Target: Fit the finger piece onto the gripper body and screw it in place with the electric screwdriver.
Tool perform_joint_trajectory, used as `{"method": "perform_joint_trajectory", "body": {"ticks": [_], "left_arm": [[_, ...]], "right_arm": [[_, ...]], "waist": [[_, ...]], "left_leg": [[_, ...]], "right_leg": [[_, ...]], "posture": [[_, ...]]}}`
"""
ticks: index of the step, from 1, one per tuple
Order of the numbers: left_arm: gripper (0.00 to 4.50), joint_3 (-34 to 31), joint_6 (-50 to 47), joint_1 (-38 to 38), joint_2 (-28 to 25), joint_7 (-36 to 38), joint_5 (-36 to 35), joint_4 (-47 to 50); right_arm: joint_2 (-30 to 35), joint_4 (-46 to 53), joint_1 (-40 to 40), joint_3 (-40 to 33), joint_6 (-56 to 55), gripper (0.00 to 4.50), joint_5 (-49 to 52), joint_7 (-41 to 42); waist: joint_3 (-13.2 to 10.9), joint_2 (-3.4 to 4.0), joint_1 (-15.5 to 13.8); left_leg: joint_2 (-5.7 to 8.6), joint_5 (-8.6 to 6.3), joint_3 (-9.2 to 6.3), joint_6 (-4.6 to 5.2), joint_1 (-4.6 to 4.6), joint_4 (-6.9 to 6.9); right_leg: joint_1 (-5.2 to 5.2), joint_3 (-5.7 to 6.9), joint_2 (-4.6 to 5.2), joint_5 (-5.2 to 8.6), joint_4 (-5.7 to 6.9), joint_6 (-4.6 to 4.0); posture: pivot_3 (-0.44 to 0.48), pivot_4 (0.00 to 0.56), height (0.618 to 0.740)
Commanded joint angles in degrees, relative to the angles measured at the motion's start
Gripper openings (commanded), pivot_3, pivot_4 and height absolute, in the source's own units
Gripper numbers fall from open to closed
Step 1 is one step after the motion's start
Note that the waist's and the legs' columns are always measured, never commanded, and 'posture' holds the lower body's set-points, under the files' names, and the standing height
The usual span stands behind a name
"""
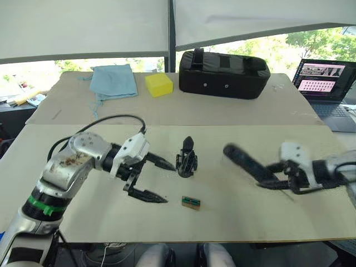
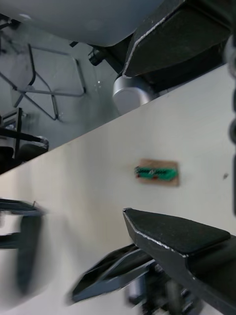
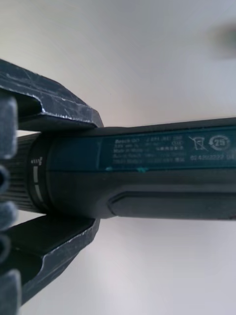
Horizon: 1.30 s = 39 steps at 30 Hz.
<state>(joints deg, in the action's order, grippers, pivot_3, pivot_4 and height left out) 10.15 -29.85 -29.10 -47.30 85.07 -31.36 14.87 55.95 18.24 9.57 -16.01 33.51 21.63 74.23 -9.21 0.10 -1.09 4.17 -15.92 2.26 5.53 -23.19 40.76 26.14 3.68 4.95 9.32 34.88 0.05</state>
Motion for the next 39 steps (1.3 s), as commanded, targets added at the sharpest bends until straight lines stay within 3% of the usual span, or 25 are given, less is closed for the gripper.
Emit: {"method": "perform_joint_trajectory", "body": {"ticks": [1,4,7,12,16,20,29,39], "left_arm": [[4.5,-0.9,8.0,3.9,0.2,-0.5,3.0,2.0],[4.5,0.2,13.6,7.4,1.1,0.4,5.0,1.9],[4.5,1.2,18.9,8.8,1.4,1.8,7.5,-1.0],[4.5,2.8,25.3,8.3,6.9,0.0,10.3,-8.6],[4.5,3.0,25.9,7.9,11.7,-2.6,11.1,-12.5],[4.5,4.0,29.5,8.1,13.2,-1.5,13.0,-17.0],[4.5,7.0,34.3,5.8,18.0,-1.6,16.5,-25.0],[4.5,7.4,33.3,5.0,19.5,-2.1,17.0,-26.1]], "right_arm": [[-6.4,17.7,-6.1,-10.9,5.9,1.92,13.3,-7.2],[-15.6,28.9,-9.1,-9.8,7.5,1.92,23.3,-17.7],[-21.8,32.4,-8.3,-5.5,8.1,1.92,27.4,-26.3],[-26.8,31.6,-7.8,4.8,2.3,1.92,22.4,-28.9],[-27.9,28.8,-8.0,9.1,-3.1,1.92,18.9,-27.3],[-28.4,27.5,-8.8,9.7,-6.6,1.92,18.0,-27.8],[-27.9,29.5,-9.7,10.1,-6.3,1.92,21.1,-30.8],[-27.2,29.0,-7.8,12.2,-6.3,1.92,21.3,-34.5]], "waist": [[0.0,-0.03,-0.6],[0.0,-0.07,-1.2],[0.0,-0.06,-1.2],[0.0,-0.08,-1.5],[0.1,-0.14,-1.3],[0.1,-0.15,-1.2],[0.1,-0.16,-1.4],[0.1,-0.17,-1.1]], "left_leg": [[-0.02,-0.03,0.0,-0.09,0.02,0.01],[-0.04,-0.13,-0.05,-0.12,0.1,-0.04],[-0.03,-0.15,0.0,-0.09,0.08,0.01],[-0.01,-0.21,0.0,0.05,0.26,0.06],[0.05,0.04,0.02,0.59,0.17,0.13],[0.05,0.08,0.02,0.65,0.2,0.11],[0.05,0.05,0.01,0.68,0.21,0.12],[0.04,0.04,0.02,0.71,0.18,0.1]], "right_leg": [[0.0,0.0,-0.01,0.01,0.01,-0.02],[-0.07,-0.03,0.03,0.01,0.03,-0.05],[-0.04,-0.1,0.06,-0.01,0.02,-0.07],[-0.06,-0.06,0.06,-0.01,0.01,-0.06],[-0.1,-0.06,0.0,-0.01,0.09,-0.05],[-0.09,-0.06,-0.03,-0.01,0.1,-0.05],[-0.08,-0.07,0.01,-0.02,0.1,-0.04],[-0.06,-0.1,0.02,-0.02,0.12,-0.05]], "posture": [[0.0,0.15,0.739],[0.0,0.15,0.739],[0.0,0.15,0.739],[0.0,0.15,0.739],[0.0,0.15,0.739],[0.0,0.15,0.739],[0.0,0.15,0.739],[0.0,0.15,0.739]]}}
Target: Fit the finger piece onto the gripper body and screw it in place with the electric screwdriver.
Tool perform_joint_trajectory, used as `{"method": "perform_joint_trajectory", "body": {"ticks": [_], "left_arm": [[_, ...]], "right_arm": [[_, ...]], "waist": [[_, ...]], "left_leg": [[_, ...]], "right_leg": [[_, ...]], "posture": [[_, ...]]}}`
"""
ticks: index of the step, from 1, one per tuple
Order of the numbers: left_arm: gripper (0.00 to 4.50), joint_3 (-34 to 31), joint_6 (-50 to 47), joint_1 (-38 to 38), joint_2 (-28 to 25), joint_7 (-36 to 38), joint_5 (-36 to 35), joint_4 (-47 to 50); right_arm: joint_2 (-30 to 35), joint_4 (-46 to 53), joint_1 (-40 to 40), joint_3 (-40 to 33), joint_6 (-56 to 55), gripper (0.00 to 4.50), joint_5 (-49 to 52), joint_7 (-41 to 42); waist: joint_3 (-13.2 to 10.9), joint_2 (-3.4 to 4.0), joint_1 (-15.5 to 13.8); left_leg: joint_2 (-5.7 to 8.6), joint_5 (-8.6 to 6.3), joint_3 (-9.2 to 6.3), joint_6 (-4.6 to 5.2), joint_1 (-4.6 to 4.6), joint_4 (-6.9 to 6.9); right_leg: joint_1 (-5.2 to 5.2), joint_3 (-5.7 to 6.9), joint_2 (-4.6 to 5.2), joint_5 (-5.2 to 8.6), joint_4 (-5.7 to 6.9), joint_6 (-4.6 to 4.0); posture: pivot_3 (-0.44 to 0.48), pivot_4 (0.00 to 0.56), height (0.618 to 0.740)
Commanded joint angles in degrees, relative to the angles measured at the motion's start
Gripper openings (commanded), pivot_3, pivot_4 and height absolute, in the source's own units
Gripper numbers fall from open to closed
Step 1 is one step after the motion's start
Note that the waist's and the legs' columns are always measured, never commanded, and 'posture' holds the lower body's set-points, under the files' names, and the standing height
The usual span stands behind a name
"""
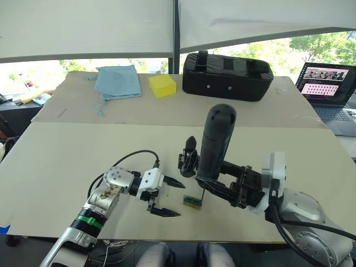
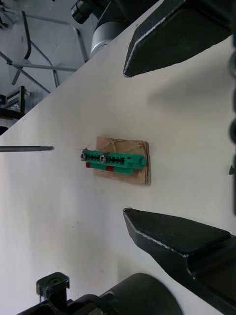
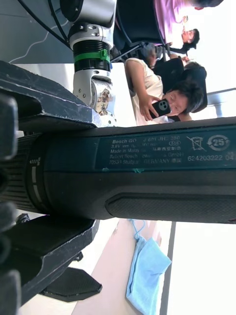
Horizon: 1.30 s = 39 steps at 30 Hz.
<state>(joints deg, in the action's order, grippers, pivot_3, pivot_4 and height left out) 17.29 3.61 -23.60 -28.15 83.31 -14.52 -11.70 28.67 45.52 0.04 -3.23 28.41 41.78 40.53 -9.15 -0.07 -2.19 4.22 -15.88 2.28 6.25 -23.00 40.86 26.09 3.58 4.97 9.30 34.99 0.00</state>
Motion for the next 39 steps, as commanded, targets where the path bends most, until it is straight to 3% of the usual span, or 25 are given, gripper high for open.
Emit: {"method": "perform_joint_trajectory", "body": {"ticks": [1,13,26,39], "left_arm": [[4.5,0.3,-0.4,-0.5,0.5,-0.4,0.2,0.4],[4.5,0.6,0.2,-1.9,2.1,-1.2,1.3,-1.4],[4.5,1.3,-5.2,-1.4,0.3,-0.3,-0.1,5.9],[4.5,1.4,-3.2,-2.1,1.6,-1.0,1.1,2.7]], "right_arm": [[-0.1,0.4,2.5,-0.2,-1.2,1.92,0.8,-1.1],[-0.1,-4.1,2.4,2.0,-3.9,1.92,-2.1,1.3],[0.7,-2.1,1.6,1.8,-3.5,1.92,-1.5,2.1],[1.2,-4.9,1.7,1.4,-2.7,1.92,0.1,3.8]], "waist": [[0.0,0.0,0.0],[0.0,-0.02,-0.1],[0.0,-0.02,-0.1],[0.0,-0.02,-0.1]], "left_leg": [[0.0,0.0,0.0,0.01,-0.01,0.0],[0.0,-0.02,0.0,0.06,-0.1,0.02],[0.0,-0.03,0.0,0.08,-0.09,0.04],[0.0,-0.02,0.0,0.08,-0.09,0.05]], "right_leg": [[0.0,0.0,0.0,0.0,0.0,0.0],[0.05,0.01,0.0,0.0,-0.01,0.0],[0.04,0.01,0.0,0.0,-0.01,0.01],[0.03,0.02,0.0,0.0,-0.01,0.01]], "posture": [[0.0,0.15,0.739],[0.0,0.15,0.739],[0.0,0.15,0.739],[0.0,0.15,0.739]]}}
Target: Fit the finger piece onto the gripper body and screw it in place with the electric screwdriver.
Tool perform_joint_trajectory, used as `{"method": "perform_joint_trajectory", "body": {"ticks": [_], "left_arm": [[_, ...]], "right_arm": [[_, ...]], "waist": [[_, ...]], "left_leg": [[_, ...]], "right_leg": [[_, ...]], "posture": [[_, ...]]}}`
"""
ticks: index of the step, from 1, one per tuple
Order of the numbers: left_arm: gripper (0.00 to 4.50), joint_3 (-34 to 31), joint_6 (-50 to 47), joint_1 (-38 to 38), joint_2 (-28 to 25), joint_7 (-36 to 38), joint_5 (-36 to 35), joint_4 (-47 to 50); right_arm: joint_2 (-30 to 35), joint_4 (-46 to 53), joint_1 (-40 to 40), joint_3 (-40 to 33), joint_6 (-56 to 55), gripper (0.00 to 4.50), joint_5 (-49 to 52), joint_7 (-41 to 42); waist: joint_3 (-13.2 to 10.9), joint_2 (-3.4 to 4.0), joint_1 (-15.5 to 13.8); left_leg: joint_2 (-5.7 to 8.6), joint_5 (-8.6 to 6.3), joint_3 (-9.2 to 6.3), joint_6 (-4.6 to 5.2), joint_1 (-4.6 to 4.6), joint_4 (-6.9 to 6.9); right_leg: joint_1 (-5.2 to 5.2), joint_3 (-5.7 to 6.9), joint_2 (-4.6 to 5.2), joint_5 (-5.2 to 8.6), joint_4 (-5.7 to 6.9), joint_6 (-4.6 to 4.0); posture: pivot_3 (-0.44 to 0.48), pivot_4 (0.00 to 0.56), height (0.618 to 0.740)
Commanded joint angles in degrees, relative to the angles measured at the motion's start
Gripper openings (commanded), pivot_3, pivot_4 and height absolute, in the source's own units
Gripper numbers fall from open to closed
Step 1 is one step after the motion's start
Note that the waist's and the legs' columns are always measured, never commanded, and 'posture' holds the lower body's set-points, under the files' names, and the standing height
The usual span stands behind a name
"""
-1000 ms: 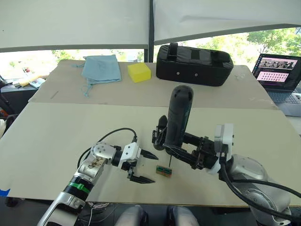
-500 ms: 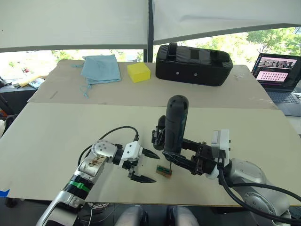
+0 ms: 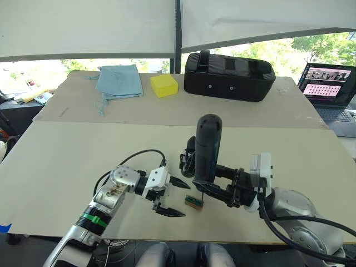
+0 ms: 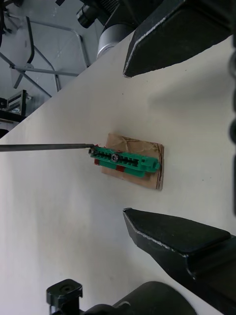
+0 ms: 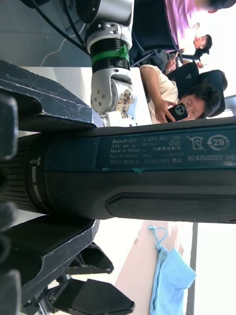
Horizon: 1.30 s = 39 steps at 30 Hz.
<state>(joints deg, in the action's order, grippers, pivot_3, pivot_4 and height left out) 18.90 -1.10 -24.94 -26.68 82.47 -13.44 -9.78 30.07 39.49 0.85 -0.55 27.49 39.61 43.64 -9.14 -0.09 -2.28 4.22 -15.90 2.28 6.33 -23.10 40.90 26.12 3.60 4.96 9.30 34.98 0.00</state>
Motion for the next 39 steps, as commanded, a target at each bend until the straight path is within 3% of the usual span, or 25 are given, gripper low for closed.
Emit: {"method": "perform_joint_trajectory", "body": {"ticks": [1,23,39], "left_arm": [[4.5,-0.1,1.5,-0.7,0.1,-0.2,0.0,0.9],[4.5,0.1,-3.9,-0.8,0.0,-2.2,-1.1,6.9],[4.5,0.7,-4.6,-0.9,0.0,-2.5,-0.2,6.5]], "right_arm": [[-0.3,1.1,0.9,-1.3,-1.7,1.92,2.4,0.7],[0.4,3.6,3.1,-2.6,-0.2,1.92,6.5,-1.8],[0.3,3.1,0.8,-0.8,-4.9,1.92,0.7,-0.3]], "waist": [[0.0,0.0,0.0],[0.0,0.0,0.0],[0.0,0.0,0.0]], "left_leg": [[0.0,0.0,0.0,0.0,0.01,0.0],[0.0,0.0,0.0,0.0,0.0,0.0],[0.0,0.0,0.0,0.0,0.01,0.01]], "right_leg": [[0.0,0.0,0.0,0.0,0.0,0.0],[0.0,-0.01,0.01,0.0,0.0,0.0],[0.0,0.0,-0.01,0.0,0.01,0.0]], "posture": [[0.0,0.15,0.739],[0.0,0.15,0.739],[0.0,0.15,0.739]]}}
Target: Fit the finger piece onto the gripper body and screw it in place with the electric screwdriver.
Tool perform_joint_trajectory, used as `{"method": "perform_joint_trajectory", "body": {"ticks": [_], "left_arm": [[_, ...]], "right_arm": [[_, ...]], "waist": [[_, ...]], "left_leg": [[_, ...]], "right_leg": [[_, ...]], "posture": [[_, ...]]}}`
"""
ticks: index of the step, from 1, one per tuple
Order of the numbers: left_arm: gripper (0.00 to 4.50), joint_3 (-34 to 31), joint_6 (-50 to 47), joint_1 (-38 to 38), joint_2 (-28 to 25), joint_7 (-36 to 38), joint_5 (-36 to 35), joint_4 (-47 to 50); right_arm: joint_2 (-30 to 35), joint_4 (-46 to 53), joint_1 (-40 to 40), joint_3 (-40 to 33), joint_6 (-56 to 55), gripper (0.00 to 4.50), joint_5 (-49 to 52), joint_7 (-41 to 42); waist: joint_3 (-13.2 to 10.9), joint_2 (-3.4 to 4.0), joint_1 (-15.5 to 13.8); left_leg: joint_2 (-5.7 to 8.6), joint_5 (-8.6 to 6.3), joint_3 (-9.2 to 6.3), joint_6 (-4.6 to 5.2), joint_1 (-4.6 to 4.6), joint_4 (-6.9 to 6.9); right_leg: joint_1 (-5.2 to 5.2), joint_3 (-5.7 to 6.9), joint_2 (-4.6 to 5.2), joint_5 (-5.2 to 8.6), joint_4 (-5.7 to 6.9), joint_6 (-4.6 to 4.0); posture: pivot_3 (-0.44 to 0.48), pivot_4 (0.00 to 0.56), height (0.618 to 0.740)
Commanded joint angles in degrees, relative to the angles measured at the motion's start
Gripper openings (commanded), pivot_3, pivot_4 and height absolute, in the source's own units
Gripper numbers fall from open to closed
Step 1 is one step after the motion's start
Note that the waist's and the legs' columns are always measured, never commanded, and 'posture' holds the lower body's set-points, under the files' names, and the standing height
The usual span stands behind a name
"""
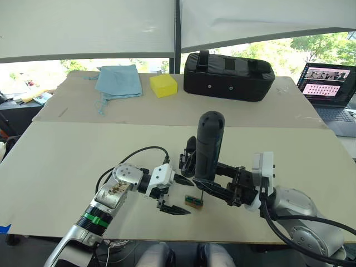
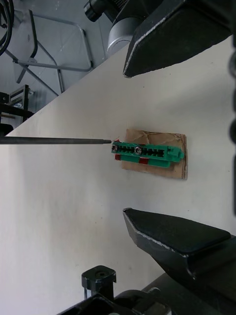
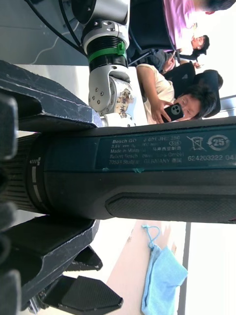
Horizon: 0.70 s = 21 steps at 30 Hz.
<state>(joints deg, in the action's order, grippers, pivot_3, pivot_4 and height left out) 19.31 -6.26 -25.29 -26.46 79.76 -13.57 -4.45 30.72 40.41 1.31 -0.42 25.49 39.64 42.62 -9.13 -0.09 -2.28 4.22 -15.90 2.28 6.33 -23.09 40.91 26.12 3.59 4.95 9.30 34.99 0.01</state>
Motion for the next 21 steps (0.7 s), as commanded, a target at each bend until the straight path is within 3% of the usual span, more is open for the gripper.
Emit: {"method": "perform_joint_trajectory", "body": {"ticks": [1,21], "left_arm": [[4.5,0.5,0.5,-0.6,-0.4,0.3,0.1,1.0],[4.5,0.9,1.5,-0.5,-0.7,0.5,0.2,-0.1]], "right_arm": [[-0.4,2.1,0.3,-0.9,-3.0,1.92,0.6,0.8],[-0.6,1.2,0.6,-0.9,-3.5,1.92,-0.4,1.8]], "waist": [[0.0,0.0,0.0],[0.0,0.0,0.0]], "left_leg": [[0.0,0.0,0.0,0.0,0.0,0.0],[0.0,0.0,0.0,0.0,0.0,0.0]], "right_leg": [[0.0,0.0,0.0,0.0,0.0,0.0],[0.0,0.0,0.0,0.0,0.0,0.0]], "posture": [[0.0,0.15,0.739],[0.0,0.15,0.739]]}}
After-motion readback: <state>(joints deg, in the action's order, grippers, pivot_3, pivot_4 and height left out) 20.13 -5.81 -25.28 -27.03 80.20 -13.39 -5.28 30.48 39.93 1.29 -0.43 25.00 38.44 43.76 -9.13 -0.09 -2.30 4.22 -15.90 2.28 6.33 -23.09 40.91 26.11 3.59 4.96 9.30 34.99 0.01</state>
